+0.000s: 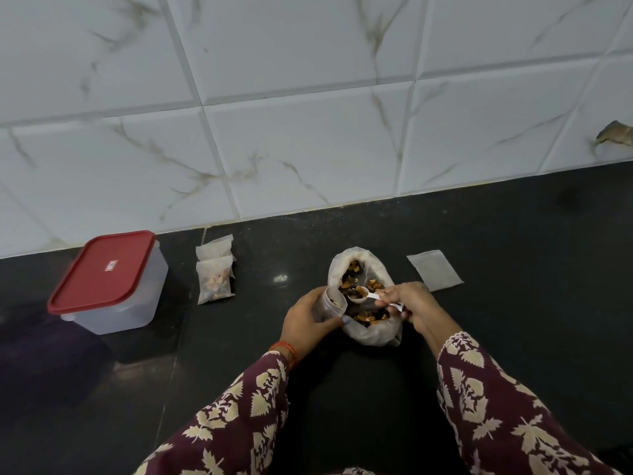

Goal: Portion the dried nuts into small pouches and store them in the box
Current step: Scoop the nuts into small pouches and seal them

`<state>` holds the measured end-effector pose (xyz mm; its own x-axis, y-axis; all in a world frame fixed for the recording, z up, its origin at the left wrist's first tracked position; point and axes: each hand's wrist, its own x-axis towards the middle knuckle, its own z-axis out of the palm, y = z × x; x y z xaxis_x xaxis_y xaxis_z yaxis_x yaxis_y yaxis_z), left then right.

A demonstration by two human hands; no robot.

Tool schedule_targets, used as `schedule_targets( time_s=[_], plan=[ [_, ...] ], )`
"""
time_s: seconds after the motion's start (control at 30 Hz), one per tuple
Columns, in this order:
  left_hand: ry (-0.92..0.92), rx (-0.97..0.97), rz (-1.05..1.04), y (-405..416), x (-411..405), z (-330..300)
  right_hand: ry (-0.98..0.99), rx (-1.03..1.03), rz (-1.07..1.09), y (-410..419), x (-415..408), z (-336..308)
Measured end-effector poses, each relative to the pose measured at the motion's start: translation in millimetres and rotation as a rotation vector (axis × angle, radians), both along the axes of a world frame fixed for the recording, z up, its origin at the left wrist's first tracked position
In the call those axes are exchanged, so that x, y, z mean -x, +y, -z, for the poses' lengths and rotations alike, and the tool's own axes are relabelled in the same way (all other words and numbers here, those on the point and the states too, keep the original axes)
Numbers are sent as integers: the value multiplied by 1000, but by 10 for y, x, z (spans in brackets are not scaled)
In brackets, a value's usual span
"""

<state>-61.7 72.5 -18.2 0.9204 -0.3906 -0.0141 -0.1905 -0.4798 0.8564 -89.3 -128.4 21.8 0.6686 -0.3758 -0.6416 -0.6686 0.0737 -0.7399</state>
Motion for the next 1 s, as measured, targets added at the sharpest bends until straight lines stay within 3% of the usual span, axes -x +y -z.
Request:
schedule_targets(
  time_s=[0.2, 0.3, 0.5, 0.73, 0.9, 1.0],
  plan=[
    [57, 128, -43, -26, -14, -9, -159, 9, 0, 25, 108, -218],
    [112, 244, -51, -60, 9, -56, -300, 111, -112, 140, 195, -322],
    [191, 399, -111, -76, 6, -37, -554, 797, -402, 400, 235, -205],
    [203, 426, -133, -36, -2, 18, -952, 1235, -405, 450, 260, -48],
    [200, 436, -128, -35, -11, 42, -962, 1195, -395, 397, 241, 3],
    [196, 440, -113, -28, -1, 42, -824, 928, -317, 411, 245, -30]
  ],
)
